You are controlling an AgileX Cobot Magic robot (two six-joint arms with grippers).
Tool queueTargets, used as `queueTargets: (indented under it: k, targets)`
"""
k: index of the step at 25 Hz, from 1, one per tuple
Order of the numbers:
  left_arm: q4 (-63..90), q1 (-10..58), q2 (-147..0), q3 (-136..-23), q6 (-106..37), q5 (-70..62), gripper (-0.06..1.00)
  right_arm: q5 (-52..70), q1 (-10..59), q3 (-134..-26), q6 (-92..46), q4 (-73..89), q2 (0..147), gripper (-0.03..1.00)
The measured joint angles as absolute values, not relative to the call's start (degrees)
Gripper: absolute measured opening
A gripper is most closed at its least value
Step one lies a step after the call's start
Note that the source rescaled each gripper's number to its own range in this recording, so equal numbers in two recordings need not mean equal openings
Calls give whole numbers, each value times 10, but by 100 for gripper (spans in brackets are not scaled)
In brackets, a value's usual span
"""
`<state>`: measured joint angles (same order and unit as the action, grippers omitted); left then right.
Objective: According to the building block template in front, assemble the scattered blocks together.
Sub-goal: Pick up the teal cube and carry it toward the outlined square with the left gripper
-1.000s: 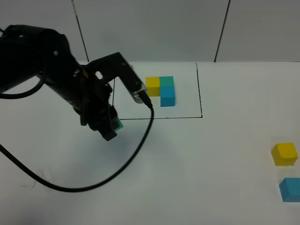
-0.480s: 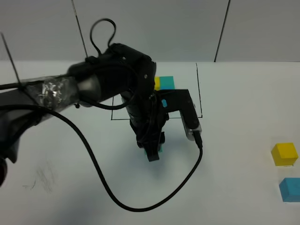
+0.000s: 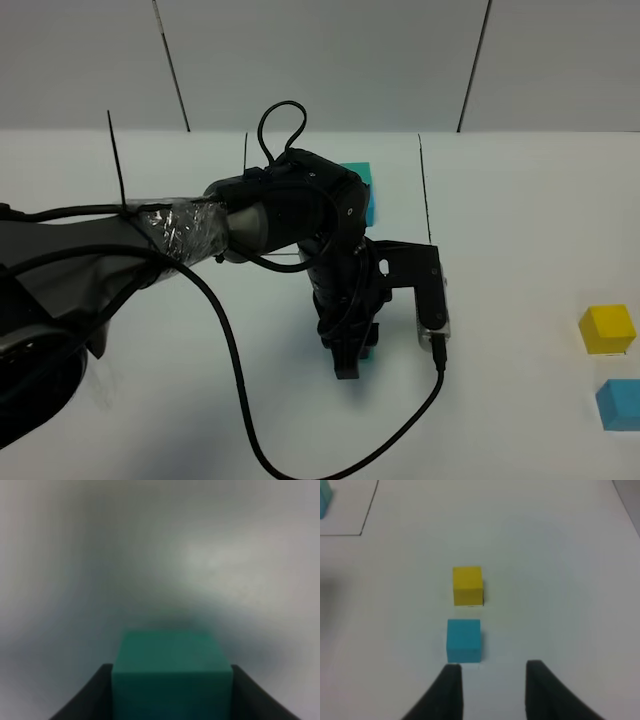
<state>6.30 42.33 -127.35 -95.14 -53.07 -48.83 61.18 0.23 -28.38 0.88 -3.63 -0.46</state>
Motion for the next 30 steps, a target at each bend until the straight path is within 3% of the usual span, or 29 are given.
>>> queueTargets:
  k: [30]
  targets:
    - [67, 423, -1292, -951, -573, -473, 23, 612, 2, -284, 9, -36, -5, 0]
